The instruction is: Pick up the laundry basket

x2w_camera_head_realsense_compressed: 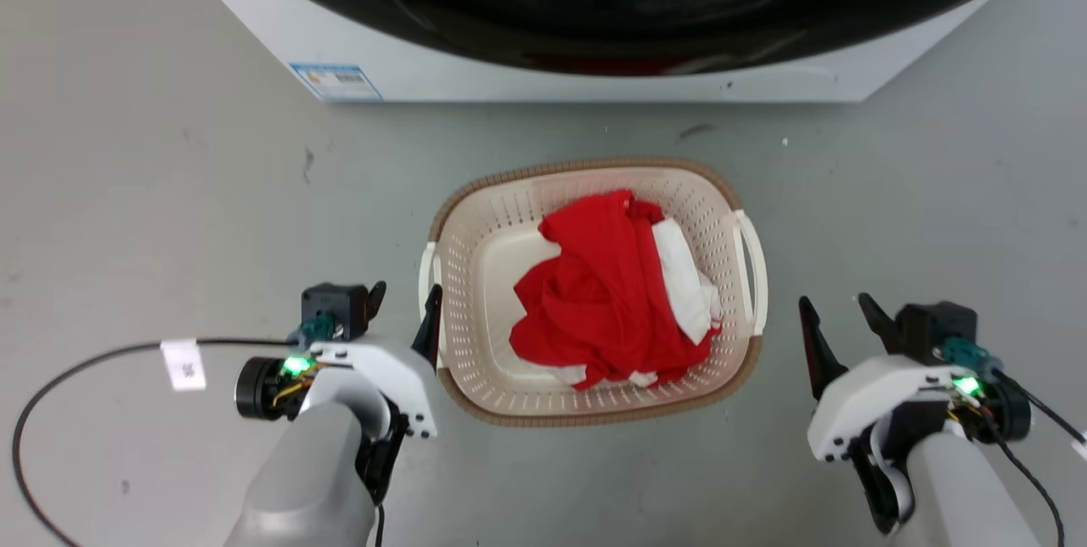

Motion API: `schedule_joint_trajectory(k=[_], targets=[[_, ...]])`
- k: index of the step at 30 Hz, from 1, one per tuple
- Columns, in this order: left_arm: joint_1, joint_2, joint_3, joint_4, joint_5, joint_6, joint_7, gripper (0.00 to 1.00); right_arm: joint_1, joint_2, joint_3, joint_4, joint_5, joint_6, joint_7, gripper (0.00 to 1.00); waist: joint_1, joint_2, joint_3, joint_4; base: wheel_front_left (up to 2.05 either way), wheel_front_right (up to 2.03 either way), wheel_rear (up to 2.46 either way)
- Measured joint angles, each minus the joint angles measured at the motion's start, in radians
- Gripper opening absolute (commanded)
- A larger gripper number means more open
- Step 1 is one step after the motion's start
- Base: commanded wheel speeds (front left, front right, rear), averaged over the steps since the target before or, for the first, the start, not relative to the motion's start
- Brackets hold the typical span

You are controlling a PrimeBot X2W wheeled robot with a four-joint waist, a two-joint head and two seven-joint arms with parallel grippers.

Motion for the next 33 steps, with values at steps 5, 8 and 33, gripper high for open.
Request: schedule_joint_trajectory(k=[5,8,33], targets=[[-0.075,0.002,-0.069,0.057,-0.068,-0.001,0.050,1.00,-0.094,0.000,0.029,0.116,0.014,0.000,0.010,1.00,0.0000,0.0000,0.068,-0.003,0.00,0.00,0.00],[-0.127,0.019,-0.124,0.081,-0.130,-0.001,0.101,1.00,-0.175,0.000,0.053,0.202,0.009,0.000,0.024,1.00,0.0000,0.0000,0.116,-0.004,0.00,0.00,0.00],[-0.405,0.137,-0.450,0.154,-0.416,-0.001,0.333,1.00,-0.624,0.000,0.286,0.631,0.175,0.000,0.125,1.00,-0.0001,0.0000,0.323,-0.014,0.00,0.00,0.00]])
